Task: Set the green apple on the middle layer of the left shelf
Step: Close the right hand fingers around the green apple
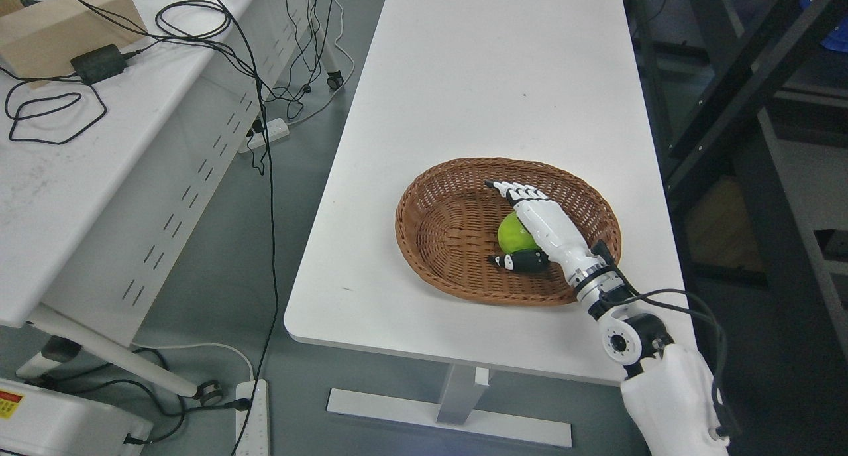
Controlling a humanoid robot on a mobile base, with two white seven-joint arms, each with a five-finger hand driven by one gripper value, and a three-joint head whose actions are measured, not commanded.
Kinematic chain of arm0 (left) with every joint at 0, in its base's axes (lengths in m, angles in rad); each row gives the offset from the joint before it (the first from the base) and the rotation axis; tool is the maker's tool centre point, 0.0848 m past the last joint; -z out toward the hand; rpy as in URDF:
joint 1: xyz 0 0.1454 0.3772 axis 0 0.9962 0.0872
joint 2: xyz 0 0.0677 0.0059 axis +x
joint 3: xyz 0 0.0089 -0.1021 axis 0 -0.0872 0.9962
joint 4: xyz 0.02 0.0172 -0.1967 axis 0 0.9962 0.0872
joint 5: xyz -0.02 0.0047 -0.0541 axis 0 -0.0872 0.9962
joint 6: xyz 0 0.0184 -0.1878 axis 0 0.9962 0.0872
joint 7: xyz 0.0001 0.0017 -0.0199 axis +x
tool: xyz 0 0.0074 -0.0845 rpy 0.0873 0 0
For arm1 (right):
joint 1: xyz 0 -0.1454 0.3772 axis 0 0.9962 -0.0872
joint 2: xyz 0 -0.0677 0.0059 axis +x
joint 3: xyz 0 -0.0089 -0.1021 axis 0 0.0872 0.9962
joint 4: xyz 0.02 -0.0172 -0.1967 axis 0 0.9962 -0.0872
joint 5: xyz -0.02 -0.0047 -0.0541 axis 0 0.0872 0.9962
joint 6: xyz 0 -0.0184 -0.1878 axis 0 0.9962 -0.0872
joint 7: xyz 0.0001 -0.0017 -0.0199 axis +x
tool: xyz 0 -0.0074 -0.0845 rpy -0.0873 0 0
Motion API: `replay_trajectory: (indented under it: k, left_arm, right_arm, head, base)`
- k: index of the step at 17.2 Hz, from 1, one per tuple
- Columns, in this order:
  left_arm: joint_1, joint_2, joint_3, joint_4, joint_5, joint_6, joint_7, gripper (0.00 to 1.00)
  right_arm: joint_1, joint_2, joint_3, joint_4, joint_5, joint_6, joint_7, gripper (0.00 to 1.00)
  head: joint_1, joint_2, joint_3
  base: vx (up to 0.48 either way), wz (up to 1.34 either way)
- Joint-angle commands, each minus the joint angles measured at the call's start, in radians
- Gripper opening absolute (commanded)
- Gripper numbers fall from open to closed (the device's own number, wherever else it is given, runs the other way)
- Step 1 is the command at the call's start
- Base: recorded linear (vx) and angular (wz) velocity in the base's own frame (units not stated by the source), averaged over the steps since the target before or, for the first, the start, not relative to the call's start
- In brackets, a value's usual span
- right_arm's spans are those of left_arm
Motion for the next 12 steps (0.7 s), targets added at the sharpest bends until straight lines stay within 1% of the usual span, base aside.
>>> replay_trajectory:
  k: [1, 3, 4, 5, 6, 10, 12]
  left_arm:
    - [0.009, 0.017, 0.000, 0.000, 0.000, -0.001, 0.001, 1.00]
    - [0.009, 0.017, 0.000, 0.000, 0.000, -0.002, 0.001, 1.00]
    - [0.009, 0.017, 0.000, 0.000, 0.000, -0.001, 0.001, 1.00]
    - [0.009, 0.017, 0.000, 0.000, 0.000, -0.001, 0.001, 1.00]
    - [0.009, 0.017, 0.000, 0.000, 0.000, -0.001, -0.001, 1.00]
    - [0.009, 0.017, 0.000, 0.000, 0.000, -0.001, 0.001, 1.00]
    - [0.009, 0.017, 0.000, 0.000, 0.000, -0.001, 0.001, 1.00]
  right_arm:
    - [0.027, -0.048, -0.026, -0.033, -0.015, -0.014, -0.004, 1.00]
    - [0.032, -0.050, -0.026, -0.039, -0.015, -0.016, -0.004, 0.99]
    - [0.032, -0.050, -0.026, -0.041, -0.015, -0.014, -0.004, 0.97]
    - [0.032, -0.050, -0.026, -0.041, -0.015, -0.014, -0.006, 0.93]
    - [0.034, -0.049, -0.026, -0.041, -0.015, -0.013, -0.006, 0.85]
    - [0.035, -0.050, -0.049, -0.041, -0.015, -0.010, -0.004, 0.61]
    - [0.038, -0.047, -0.063, -0.041, -0.015, -0.010, 0.024, 0.31]
  head:
    - [0.0000, 0.000, 0.000]
    - [0.0000, 0.000, 0.000]
    - [0.0000, 0.000, 0.000]
    - [0.0000, 0.000, 0.000]
    - [0.0000, 0.000, 0.000]
    - [0.0000, 0.000, 0.000]
    - [0.0000, 0.000, 0.000]
  base:
    - [0.000, 0.00]
    - [0.000, 0.00]
    - [0.000, 0.00]
    - [0.000, 0.00]
    - [0.000, 0.00]
    - [0.000, 0.00]
    - [0.000, 0.00]
